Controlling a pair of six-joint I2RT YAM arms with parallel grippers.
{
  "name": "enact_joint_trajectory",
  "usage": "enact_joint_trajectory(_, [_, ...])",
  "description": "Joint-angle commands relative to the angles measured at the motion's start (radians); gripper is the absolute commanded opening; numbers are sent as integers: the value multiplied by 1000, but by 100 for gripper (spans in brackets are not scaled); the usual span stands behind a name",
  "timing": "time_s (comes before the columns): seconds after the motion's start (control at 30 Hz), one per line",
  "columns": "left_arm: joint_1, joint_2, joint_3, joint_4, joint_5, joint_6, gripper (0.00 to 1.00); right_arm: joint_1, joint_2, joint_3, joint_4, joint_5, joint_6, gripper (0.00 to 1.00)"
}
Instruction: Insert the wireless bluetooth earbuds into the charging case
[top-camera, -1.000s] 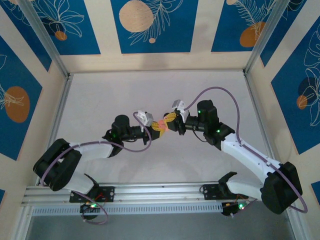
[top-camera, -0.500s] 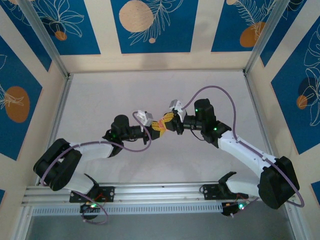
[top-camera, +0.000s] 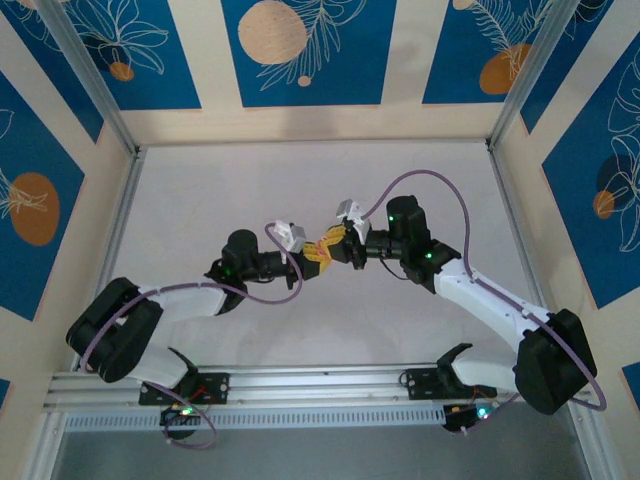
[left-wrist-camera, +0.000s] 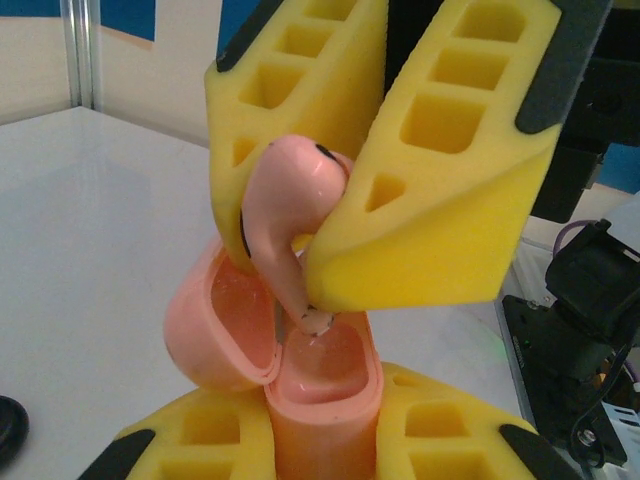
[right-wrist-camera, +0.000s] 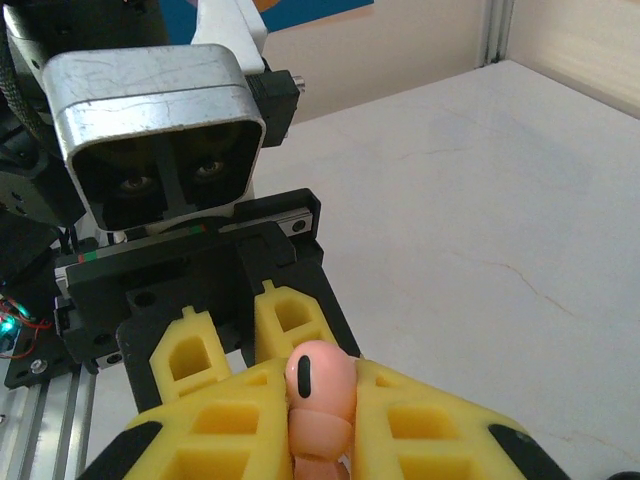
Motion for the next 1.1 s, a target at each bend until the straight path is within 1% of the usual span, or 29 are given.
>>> enact_joint_trajectory(0.0, [-8, -37, 27, 28, -18, 28, 12, 9, 10, 22, -40, -38, -16, 19])
enact_joint_trajectory(0.23, [-9, -49, 25, 2, -35, 47, 12, 9, 4, 23, -45, -44, -17, 19])
enact_joint_trajectory(0.43, [-9, -50, 26, -25, -34, 65, 12, 4, -22, 16, -18, 0, -7, 18])
enact_joint_trajectory(0.77, [-8, -56, 24, -62, -40, 98, 12, -8, -37, 43, -32, -44, -6, 18])
enact_joint_trajectory(1.07, [-8, -57, 24, -75, -56, 102, 12, -3, -67, 20, -42, -44, 13, 18])
